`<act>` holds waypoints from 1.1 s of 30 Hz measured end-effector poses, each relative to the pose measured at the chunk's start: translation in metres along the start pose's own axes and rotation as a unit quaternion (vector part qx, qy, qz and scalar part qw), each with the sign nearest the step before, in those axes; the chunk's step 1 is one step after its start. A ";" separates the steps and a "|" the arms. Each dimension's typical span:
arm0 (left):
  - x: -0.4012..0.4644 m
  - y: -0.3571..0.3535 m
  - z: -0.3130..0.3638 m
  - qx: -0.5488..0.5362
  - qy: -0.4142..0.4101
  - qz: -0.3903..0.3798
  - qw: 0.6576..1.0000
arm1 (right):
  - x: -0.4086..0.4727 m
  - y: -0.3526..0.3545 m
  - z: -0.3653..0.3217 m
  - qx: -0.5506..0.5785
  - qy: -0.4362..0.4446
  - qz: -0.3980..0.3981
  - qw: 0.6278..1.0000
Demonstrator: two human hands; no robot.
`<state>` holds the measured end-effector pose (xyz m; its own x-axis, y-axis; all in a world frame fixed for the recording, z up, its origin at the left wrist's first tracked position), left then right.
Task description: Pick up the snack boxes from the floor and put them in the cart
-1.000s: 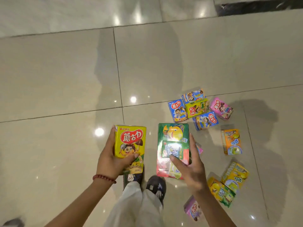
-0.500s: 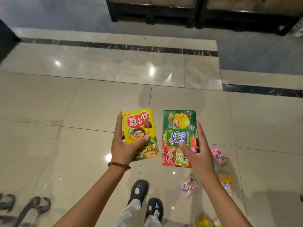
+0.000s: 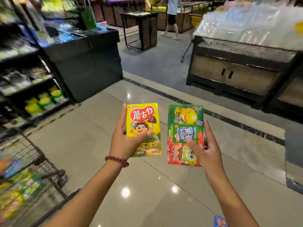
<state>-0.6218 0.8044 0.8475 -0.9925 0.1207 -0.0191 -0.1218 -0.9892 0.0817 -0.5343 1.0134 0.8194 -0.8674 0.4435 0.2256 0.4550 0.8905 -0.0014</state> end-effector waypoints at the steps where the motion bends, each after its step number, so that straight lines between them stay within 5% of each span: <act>1: 0.000 0.022 0.007 -0.008 -0.006 0.020 1.000 | 0.006 -0.020 -0.006 -0.004 0.009 -0.023 1.000; 20: -0.070 0.533 0.018 -0.016 -0.044 0.364 0.930 | -0.037 -0.520 -0.075 0.083 0.080 -0.328 0.938; 26: -0.078 0.632 -0.013 -0.049 -0.017 0.402 0.914 | -0.077 -0.639 -0.063 0.080 0.061 -0.398 0.912; 33: -0.058 0.681 -0.063 0.031 0.058 0.457 0.887 | -0.076 -0.720 -0.013 0.036 0.043 -0.446 0.893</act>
<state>-0.6468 0.1189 0.8416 -0.6698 -0.7423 -0.0191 0.7294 -0.6625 0.1707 -0.7938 0.3371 0.8165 -0.8581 -0.4523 0.2429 -0.4262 0.8914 0.1542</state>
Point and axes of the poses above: each hand's wrist, its own x-axis towards the middle knuckle, its own y-axis out of the back of the hand, z = x × y, the point moved 1 cm from there along x, towards the middle knuckle, and after that the axes turned 9 degrees about y, right-handed, at the moved point
